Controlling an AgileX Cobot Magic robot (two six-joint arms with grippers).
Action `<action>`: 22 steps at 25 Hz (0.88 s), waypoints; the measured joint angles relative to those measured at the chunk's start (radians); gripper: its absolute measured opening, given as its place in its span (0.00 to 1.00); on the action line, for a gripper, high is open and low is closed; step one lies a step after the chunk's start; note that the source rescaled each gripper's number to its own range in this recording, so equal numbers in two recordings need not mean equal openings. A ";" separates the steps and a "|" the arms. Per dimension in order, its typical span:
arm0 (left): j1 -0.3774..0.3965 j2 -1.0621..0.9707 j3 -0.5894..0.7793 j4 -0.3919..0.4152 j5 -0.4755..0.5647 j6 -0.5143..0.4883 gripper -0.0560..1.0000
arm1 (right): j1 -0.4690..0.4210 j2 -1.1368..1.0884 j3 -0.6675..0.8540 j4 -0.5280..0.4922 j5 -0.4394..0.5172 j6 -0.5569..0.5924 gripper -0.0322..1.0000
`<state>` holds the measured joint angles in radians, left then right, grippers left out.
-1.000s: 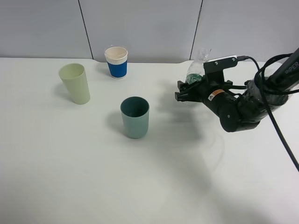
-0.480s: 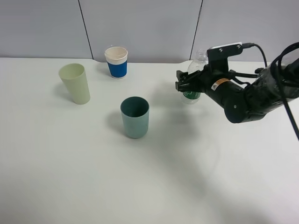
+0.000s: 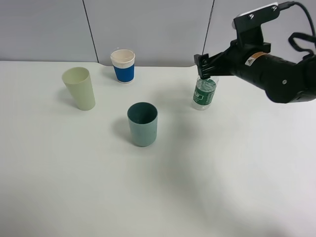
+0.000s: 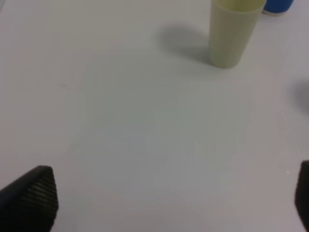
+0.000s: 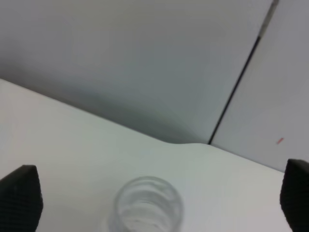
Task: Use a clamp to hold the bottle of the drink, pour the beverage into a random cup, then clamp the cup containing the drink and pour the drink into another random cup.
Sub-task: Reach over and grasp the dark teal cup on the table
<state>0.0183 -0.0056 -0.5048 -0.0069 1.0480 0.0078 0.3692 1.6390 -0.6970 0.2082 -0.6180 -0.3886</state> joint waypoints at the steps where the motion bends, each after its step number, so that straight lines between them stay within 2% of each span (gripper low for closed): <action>1: 0.000 0.000 0.000 0.000 0.000 0.000 1.00 | -0.012 -0.036 0.000 0.000 0.023 -0.004 0.99; 5: 0.000 0.000 0.000 0.000 0.000 0.000 1.00 | -0.070 -0.178 0.000 0.000 0.078 -0.014 0.99; 11: 0.000 0.000 0.000 0.000 0.000 0.000 1.00 | -0.205 -0.358 0.000 -0.027 0.185 -0.015 0.99; 17: 0.000 0.000 0.000 0.000 0.000 0.000 1.00 | -0.346 -0.510 0.000 -0.130 0.365 -0.016 0.99; 22: 0.000 0.000 0.000 0.000 0.000 0.000 1.00 | -0.410 -0.659 0.000 -0.147 0.503 0.045 0.99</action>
<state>0.0183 -0.0056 -0.5048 -0.0069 1.0480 0.0078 -0.0403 0.9800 -0.6970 0.0608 -0.1150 -0.3440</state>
